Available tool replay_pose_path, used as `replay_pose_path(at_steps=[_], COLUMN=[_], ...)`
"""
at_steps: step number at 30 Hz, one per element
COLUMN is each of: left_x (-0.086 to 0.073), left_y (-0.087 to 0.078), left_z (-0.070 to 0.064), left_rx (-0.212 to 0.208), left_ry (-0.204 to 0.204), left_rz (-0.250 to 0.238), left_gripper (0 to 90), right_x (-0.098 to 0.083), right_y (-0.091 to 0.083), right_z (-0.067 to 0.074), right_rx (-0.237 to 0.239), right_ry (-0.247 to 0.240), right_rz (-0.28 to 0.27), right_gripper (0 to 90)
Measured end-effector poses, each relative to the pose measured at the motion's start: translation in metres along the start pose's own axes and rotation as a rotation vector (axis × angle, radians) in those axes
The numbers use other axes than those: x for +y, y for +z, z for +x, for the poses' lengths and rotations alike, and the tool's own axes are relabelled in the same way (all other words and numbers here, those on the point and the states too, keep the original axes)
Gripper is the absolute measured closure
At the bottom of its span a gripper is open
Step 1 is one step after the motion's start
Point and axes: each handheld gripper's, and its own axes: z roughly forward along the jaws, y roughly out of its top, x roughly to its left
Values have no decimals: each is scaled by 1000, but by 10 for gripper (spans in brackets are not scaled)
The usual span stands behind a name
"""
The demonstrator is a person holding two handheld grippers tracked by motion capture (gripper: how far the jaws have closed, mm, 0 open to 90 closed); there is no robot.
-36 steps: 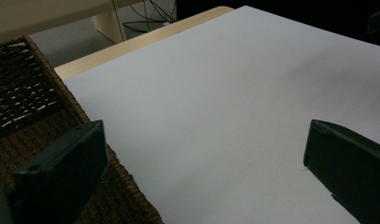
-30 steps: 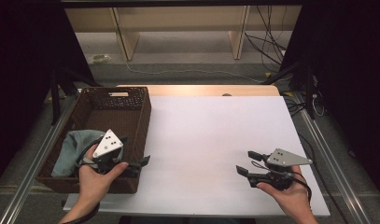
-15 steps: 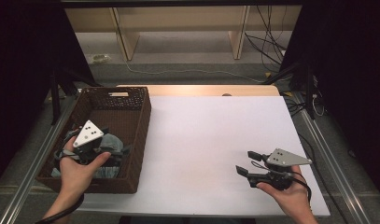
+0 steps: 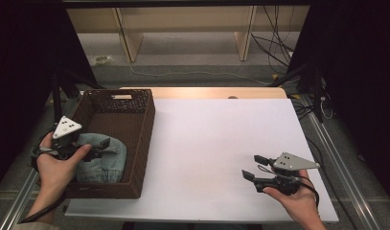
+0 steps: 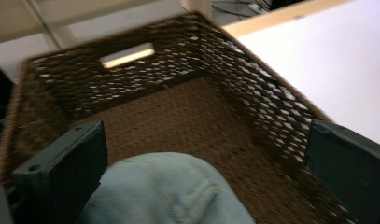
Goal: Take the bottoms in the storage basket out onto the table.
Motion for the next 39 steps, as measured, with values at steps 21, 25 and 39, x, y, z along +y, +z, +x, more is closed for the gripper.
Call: replay_pose_path(at_steps=[21, 25, 39], left_x=[-21, -21, -19], left_y=[20, 20, 20], left_z=[36, 34, 26], left_rx=[81, 108, 81], left_ry=[-116, -118, -66], left_rz=[238, 249, 306], left_gripper=[14, 182, 706], right_x=[0, 1, 1], right_y=[0, 0, 0], right_z=[0, 0, 1], right_rx=[-2, 4, 6], right_ry=[-1, -5, -6], right_rz=[-2, -8, -10], right_gripper=[314, 314, 317])
